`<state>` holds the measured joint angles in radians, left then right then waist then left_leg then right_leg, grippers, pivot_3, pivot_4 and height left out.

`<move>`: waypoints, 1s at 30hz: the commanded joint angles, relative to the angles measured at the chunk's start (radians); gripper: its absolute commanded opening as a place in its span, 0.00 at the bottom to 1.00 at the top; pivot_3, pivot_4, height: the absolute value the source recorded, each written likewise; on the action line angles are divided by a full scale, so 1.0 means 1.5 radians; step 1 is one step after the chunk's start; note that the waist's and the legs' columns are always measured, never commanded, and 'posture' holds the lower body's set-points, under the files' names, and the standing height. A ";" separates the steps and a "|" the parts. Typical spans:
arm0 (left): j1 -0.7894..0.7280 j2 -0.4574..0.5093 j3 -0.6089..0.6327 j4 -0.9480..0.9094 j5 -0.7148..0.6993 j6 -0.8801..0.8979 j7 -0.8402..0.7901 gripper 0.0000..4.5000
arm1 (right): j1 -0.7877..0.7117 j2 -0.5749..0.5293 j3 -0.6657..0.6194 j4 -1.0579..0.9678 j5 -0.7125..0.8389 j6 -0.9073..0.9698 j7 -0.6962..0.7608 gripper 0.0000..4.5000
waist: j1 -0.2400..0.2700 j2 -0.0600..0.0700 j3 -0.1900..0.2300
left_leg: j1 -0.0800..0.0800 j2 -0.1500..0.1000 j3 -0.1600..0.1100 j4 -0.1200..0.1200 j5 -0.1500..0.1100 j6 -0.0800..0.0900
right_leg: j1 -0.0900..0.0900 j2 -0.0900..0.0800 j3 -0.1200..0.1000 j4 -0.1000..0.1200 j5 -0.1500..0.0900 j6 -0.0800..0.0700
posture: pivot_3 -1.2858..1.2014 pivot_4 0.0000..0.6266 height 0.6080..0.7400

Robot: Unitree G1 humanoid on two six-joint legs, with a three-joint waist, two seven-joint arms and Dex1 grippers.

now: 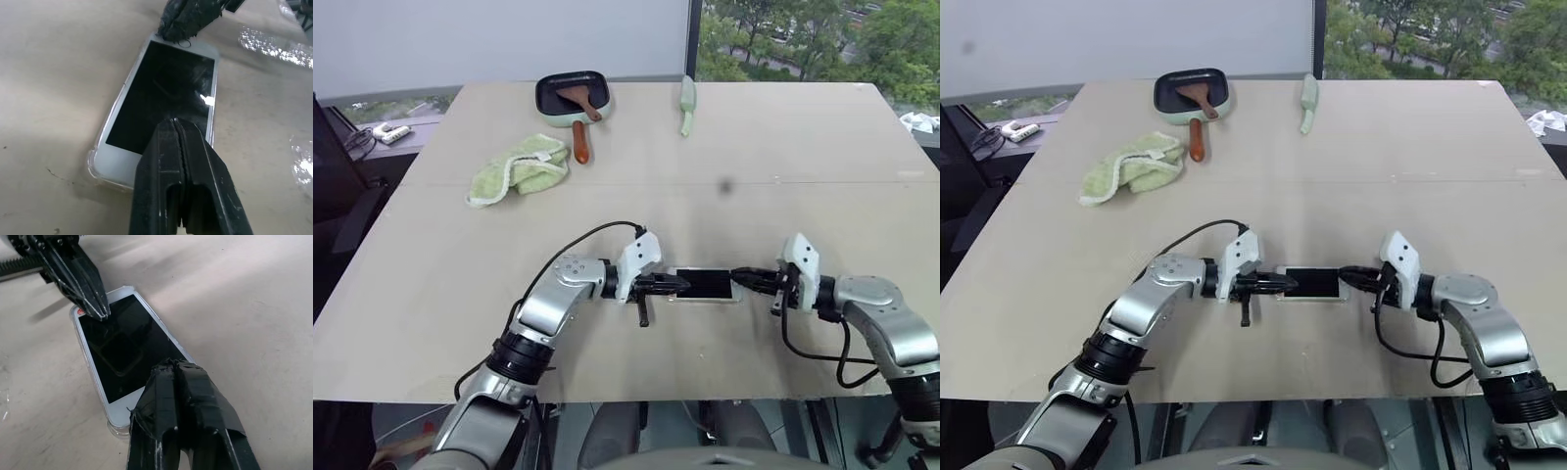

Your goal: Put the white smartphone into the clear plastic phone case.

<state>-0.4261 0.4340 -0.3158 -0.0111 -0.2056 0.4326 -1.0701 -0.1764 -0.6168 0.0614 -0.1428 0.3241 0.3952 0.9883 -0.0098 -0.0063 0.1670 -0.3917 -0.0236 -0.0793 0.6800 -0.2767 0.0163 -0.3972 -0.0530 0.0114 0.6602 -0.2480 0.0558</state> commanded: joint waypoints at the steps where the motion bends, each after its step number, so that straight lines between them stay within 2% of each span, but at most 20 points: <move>1: -0.001 0.000 -0.003 0.009 0.008 -0.011 0.009 0.00 | -0.001 -0.018 0.032 0.028 -0.035 0.023 -0.007 0.01 | -0.001 0.000 0.000 | 0.000 0.000 0.000 0.000 0.000 0.000 | 0.000 0.000 0.000 0.000 0.000 0.000 | 0.52 0.24 1.00; 6: 0.003 -0.002 -0.004 0.011 0.010 -0.019 0.010 0.00 | -0.003 -0.059 0.088 0.026 -0.060 0.086 0.006 0.01 | 0.000 -0.001 -0.001 | 0.008 0.000 0.001 -0.003 0.000 0.000 | 0.007 0.000 0.001 -0.001 0.000 0.000 | 0.52 0.24 1.00; 13: 0.002 -0.002 -0.006 0.013 0.012 -0.026 0.013 0.00 | -0.016 -0.074 0.128 0.007 -0.051 0.203 -0.007 0.01 | 0.001 -0.005 -0.008 | 0.009 0.000 0.001 -0.004 0.000 0.000 | 0.007 0.000 0.001 -0.002 0.000 0.000 | 0.52 0.24 1.00; 20: -0.002 -0.001 -0.008 0.020 0.017 -0.034 0.012 0.00 | 0.007 -0.071 0.112 -0.039 -0.019 0.150 0.030 0.01 | 0.001 -0.005 -0.009 | 0.009 0.000 0.000 -0.006 0.000 0.000 | 0.008 0.000 0.001 -0.003 0.000 0.000 | 0.52 0.24 1.00; 30: -0.012 -0.004 -0.011 0.032 0.022 -0.044 0.007 0.00 | 0.026 -0.095 0.125 -0.035 -0.032 0.102 0.060 0.01 | 0.001 -0.005 -0.009 | 0.008 0.000 0.000 -0.008 0.000 0.000 | 0.007 0.000 0.000 -0.006 0.000 0.000 | 0.52 0.24 1.00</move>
<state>-0.4360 0.4264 -0.3239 0.0333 -0.1792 0.3759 -1.0535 -0.1989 -0.7415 0.1671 -0.2198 0.2973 0.5317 1.0250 -0.0077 -0.0144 0.1531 -0.3794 -0.0230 -0.0791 0.6684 -0.2769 0.0165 -0.3863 -0.0534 0.0116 0.6516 -0.2487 0.0561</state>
